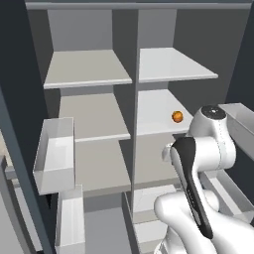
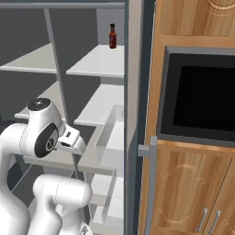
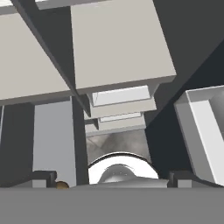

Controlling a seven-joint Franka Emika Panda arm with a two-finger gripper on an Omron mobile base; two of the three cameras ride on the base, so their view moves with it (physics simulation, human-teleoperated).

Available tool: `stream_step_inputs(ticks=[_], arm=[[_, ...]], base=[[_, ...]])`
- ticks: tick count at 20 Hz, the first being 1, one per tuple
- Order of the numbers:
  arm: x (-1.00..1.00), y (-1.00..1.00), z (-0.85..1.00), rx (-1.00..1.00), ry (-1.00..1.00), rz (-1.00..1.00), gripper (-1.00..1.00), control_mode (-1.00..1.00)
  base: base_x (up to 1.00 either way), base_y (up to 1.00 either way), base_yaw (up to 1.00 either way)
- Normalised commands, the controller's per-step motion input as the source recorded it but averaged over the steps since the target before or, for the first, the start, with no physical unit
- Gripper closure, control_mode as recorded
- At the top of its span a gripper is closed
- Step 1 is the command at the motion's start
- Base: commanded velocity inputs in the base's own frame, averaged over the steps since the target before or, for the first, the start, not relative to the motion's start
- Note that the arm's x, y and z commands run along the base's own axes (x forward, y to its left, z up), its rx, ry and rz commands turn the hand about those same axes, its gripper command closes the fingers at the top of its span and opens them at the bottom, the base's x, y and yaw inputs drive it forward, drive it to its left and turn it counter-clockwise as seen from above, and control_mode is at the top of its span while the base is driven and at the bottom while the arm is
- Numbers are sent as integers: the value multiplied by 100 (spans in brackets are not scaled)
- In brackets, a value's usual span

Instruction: Take the peach and potato from the fridge shelf and place them in the freezer drawer to begin freezing them.

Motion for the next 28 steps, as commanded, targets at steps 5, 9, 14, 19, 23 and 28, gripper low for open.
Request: stream_step_inputs(ticks=[5,9,14,19,23,28], arm=[[28,0,51,-10,-8,-12,-100,-100],[47,-14,14,-15,0,-5,-100,-100],[56,-23,5,-13,-1,-4,-100,-100],[60,-51,0,-2,0,-6,-100,-100],[54,-30,0,0,-6,-2,-100,-100],[62,-14,-6,0,-4,-1,-100,-100]], base=[[0,0,0],[0,0,0],[0,0,0],[0,0,0],[0,0,0],[0,0,0]])
